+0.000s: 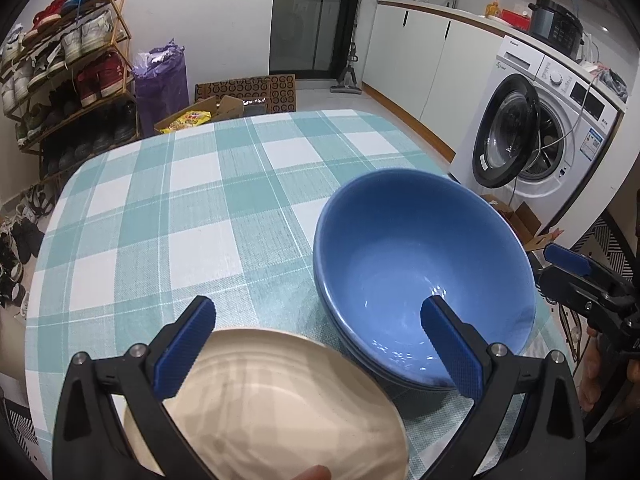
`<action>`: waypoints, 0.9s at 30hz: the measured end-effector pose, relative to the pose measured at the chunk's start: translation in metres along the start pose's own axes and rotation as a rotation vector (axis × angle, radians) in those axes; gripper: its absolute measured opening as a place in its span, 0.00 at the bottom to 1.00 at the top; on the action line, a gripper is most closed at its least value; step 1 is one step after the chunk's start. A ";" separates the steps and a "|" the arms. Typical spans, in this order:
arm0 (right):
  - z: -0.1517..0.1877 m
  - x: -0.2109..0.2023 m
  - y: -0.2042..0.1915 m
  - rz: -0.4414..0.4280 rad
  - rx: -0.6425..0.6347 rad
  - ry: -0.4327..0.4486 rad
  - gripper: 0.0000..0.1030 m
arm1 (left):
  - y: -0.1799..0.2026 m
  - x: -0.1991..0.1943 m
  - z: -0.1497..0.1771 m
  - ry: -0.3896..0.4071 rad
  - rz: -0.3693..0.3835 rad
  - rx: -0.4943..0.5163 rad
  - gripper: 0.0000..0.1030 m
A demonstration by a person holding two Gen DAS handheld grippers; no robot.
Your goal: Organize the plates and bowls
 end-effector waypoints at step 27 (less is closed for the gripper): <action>0.010 0.033 -0.002 -0.089 0.110 -0.086 0.99 | 0.001 0.014 0.007 -0.031 0.071 -0.112 1.00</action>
Point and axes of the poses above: each gripper's, at about its wrist camera, not at the fingertips, and x roughly the way its jaws point, y to its right, z to its underside, the point moved 6 cm from there along x, roughly the way its jaws point, and after that the axes turned 14 degrees about z, right-handed, at the moved point
